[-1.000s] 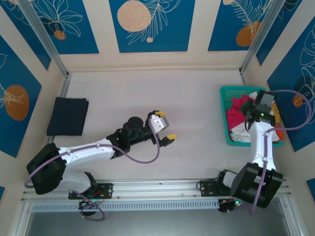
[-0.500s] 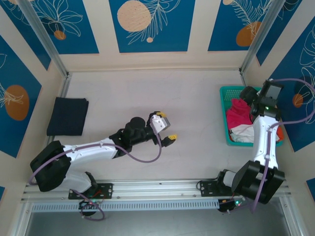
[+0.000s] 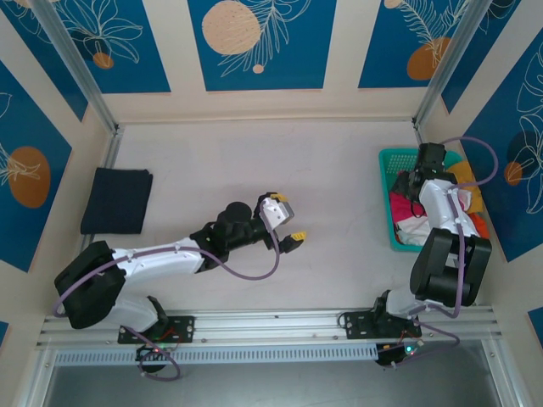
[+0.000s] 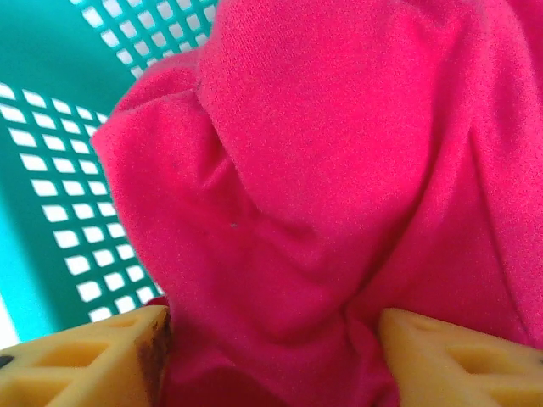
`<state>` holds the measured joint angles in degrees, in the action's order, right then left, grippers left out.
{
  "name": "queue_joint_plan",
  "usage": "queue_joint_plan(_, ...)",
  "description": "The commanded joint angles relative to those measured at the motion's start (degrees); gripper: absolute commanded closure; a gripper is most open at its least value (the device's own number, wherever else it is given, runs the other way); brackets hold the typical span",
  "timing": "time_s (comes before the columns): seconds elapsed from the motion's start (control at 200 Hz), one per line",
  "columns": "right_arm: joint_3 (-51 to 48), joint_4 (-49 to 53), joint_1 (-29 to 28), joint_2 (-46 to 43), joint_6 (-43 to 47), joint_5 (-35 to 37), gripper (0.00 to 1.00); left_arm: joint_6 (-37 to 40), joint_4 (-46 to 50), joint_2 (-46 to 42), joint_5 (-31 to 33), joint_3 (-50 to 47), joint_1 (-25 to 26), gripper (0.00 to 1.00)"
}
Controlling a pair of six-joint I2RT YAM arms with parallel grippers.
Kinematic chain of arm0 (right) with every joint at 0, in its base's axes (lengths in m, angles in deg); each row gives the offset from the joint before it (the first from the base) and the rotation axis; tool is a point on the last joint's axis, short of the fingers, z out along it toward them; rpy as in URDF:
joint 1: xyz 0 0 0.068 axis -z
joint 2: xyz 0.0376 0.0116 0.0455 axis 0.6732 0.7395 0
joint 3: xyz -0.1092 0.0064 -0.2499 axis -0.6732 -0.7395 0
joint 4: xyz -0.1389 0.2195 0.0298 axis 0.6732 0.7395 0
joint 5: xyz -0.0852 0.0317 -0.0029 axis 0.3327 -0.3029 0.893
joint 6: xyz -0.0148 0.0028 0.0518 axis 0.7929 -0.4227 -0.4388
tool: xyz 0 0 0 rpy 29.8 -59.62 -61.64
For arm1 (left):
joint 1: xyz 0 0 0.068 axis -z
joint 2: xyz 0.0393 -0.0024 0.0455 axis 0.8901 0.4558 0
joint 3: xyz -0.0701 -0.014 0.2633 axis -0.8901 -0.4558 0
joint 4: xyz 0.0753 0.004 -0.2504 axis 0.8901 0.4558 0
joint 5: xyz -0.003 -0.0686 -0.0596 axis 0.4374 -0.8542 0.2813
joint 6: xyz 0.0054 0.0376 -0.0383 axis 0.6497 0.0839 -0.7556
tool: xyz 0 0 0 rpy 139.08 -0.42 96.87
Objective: Fold and stack the t-shirts
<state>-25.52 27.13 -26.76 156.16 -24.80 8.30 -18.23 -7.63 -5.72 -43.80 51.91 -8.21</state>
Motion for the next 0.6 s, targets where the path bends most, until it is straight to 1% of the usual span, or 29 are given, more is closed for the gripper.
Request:
queue_joint_plan(0.0,3.7,4.2,-0.1,0.2,-1.3,-0.5,0.84,-0.8,-0.8,-0.4,0.5,0.4,0.4,0.00)
queue_joint_plan(0.04,4.7,4.7,-0.1,-0.5,-1.7,-0.4,1.00,-0.7,-0.7,-0.5,0.6,0.4,0.5,0.00)
queue_joint_plan(0.21,6.4,0.2,-0.1,-8.4,-3.1,0.9,1.00,-0.8,-0.8,-0.6,1.1,0.3,0.4,0.00)
queue_joint_plan(0.325,6.1,-6.5,0.2,-13.3,-3.2,1.1,1.00,-0.9,-1.2,-0.1,0.7,0.5,0.4,0.00)
queue_joint_plan(0.47,5.7,-14.7,1.8,-17.5,-4.9,-3.4,1.00,-1.0,-1.7,0.4,0.2,0.8,0.4,0.00)
queue_joint_plan(0.595,7.6,-18.3,3.0,-19.8,-6.9,-7.9,1.00,-1.2,-2.1,0.4,0.5,0.7,0.4,0.00)
